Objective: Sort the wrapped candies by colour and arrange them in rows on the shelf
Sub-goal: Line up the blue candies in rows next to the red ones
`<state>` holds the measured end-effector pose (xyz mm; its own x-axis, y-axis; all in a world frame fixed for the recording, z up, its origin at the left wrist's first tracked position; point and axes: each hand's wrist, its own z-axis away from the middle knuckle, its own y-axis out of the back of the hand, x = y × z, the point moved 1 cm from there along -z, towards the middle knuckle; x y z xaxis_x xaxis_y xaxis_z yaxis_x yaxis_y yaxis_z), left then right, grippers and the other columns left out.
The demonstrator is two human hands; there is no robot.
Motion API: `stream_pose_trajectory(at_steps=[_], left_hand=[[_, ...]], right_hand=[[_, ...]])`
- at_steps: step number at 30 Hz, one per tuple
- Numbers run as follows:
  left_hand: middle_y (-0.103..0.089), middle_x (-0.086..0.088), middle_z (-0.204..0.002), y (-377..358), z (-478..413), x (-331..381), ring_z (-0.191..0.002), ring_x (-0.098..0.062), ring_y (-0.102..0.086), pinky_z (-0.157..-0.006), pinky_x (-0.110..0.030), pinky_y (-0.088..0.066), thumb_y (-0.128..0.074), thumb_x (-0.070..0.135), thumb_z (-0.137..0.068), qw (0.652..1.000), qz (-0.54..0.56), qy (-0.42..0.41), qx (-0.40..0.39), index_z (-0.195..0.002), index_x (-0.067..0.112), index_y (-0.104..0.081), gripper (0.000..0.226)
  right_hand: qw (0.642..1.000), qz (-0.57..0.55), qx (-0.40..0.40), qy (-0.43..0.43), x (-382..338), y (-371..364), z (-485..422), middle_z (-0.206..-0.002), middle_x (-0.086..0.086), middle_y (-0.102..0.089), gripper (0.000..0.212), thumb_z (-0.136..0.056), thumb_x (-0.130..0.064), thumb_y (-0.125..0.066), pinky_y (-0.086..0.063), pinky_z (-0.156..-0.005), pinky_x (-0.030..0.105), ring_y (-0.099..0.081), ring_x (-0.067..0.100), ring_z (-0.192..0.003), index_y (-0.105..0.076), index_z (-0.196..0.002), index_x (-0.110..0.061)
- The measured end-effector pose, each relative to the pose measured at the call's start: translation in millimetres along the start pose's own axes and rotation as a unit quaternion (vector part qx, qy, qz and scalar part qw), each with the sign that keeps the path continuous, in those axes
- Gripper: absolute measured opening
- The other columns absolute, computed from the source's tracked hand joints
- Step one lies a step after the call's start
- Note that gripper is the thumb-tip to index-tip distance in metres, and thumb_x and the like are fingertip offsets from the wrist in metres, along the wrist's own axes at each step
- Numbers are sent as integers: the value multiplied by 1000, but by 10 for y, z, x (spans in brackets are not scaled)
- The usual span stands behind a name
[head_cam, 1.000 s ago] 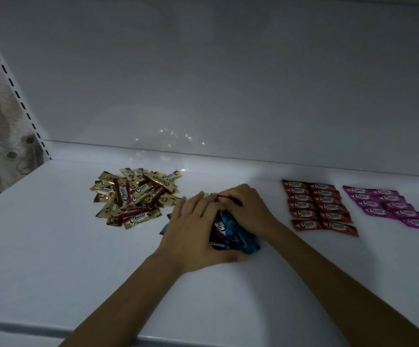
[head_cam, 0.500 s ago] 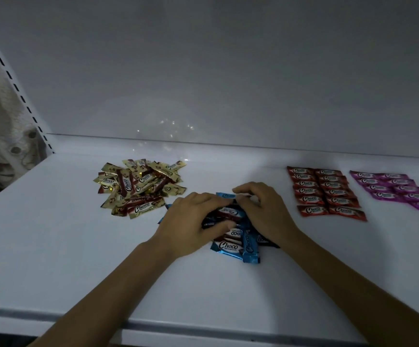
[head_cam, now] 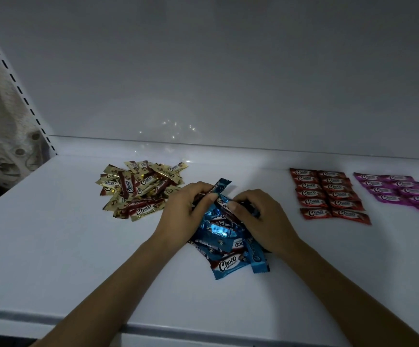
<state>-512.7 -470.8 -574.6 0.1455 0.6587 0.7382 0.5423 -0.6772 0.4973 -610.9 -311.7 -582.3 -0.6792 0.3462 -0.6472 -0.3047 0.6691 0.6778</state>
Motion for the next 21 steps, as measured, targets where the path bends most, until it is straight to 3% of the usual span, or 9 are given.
stream_pose_trajectory(at_steps=[4,7,9,13,17,21], left_hand=[[-70,5,-82,16,14,37,-78,-9,-66,-70,-38,-56,-56,34,-93,996,80,32,33,-96,25,-69,16],[-71,0,-87,44,7,32,-84,-25,-69,-73,-56,-55,-59,41,-91,982,160,82,65,-95,32,-69,13],[-71,-3,-86,77,-1,51,-84,-29,-69,-74,-59,-55,-60,40,-88,970,193,106,100,-94,30,-69,15],[-74,-2,-83,120,-69,69,-80,-19,-71,-73,-46,-59,-61,28,-90,959,196,140,149,-96,20,-68,12],[-72,4,-79,161,-183,52,-74,-7,-69,-62,-23,-55,-58,26,-93,955,189,144,179,-101,12,-67,18],[-73,4,-82,252,-283,107,-77,-7,-71,-60,-22,-56,-56,27,-94,929,252,160,217,-102,15,-67,18]], right_hand=[[999,-31,14,2,6,9,12,-89,-9,-59,42,-81,-62,-43,-44,-74,22,-54,4,-84,-60,-92,-26],[999,-43,10,3,8,29,15,-90,-7,-60,27,-84,-52,-50,-45,-76,26,-56,9,-87,-59,-91,-27],[999,-39,-2,10,12,44,26,-90,-8,-60,31,-82,-56,-51,-42,-77,21,-54,7,-88,-61,-91,-28],[999,-21,-15,36,-31,57,32,-90,-15,-62,45,-79,-65,-45,-36,-72,7,-53,-2,-88,-68,-94,-30],[995,-100,2,2,-96,69,37,-89,-16,-65,30,-82,-61,-47,-44,-74,11,-59,-2,-88,-62,-90,-37],[989,-149,8,-1,-143,134,22,-95,-22,-66,33,-81,-60,-48,-39,-78,4,-59,-5,-93,-66,-91,-35]])
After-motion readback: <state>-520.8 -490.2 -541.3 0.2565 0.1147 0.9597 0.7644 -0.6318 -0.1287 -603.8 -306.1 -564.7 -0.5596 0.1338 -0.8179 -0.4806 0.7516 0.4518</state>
